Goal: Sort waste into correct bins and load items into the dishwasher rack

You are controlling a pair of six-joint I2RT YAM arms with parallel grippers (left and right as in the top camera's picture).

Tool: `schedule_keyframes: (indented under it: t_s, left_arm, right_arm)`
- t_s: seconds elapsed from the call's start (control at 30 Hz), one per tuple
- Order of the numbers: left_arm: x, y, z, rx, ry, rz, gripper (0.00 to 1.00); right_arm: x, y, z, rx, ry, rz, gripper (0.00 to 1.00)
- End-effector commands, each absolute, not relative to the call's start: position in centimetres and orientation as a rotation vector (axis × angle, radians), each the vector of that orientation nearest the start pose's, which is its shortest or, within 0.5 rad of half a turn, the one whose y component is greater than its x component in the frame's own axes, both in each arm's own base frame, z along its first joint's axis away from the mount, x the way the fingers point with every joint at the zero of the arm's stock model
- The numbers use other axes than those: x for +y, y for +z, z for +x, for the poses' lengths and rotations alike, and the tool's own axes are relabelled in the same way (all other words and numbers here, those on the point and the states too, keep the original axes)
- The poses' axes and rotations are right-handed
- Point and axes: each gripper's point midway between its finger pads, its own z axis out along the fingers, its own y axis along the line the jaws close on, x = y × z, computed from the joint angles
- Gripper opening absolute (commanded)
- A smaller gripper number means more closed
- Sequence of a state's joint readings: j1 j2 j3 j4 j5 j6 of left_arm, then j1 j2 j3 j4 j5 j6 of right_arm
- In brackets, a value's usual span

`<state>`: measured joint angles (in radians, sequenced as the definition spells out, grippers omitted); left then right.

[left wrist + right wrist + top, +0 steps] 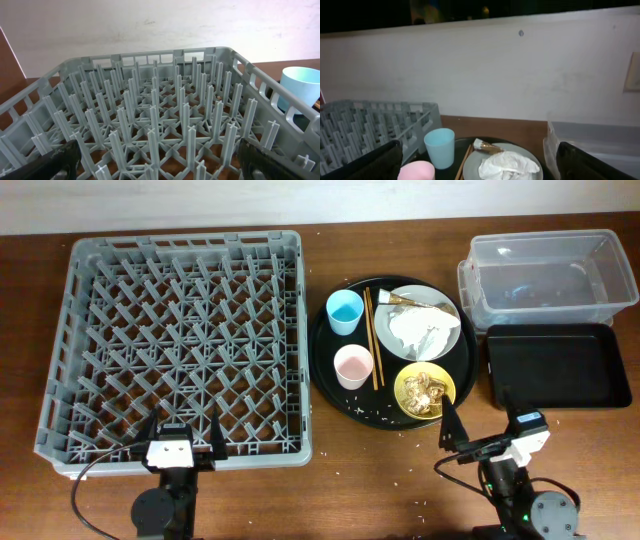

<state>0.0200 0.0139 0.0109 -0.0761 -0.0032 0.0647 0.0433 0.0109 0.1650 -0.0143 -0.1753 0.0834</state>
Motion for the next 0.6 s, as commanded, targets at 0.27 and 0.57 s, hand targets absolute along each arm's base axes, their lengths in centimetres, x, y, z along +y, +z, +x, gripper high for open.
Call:
schedule_keyframes:
  t_s: [0.27, 0.57]
  left_arm:
    - [0.5, 15.4, 24.6, 1.658, 0.079, 0.054, 0.99]
    - [0.5, 15.4, 24.6, 1.658, 0.079, 0.054, 0.99]
  right_arm:
    - [4.4, 28.8, 24.6, 1.599, 0.251, -0.119, 0.99]
    - [4.9, 27.8, 37.0, 2.259, 0.209, -0.183, 0.99]
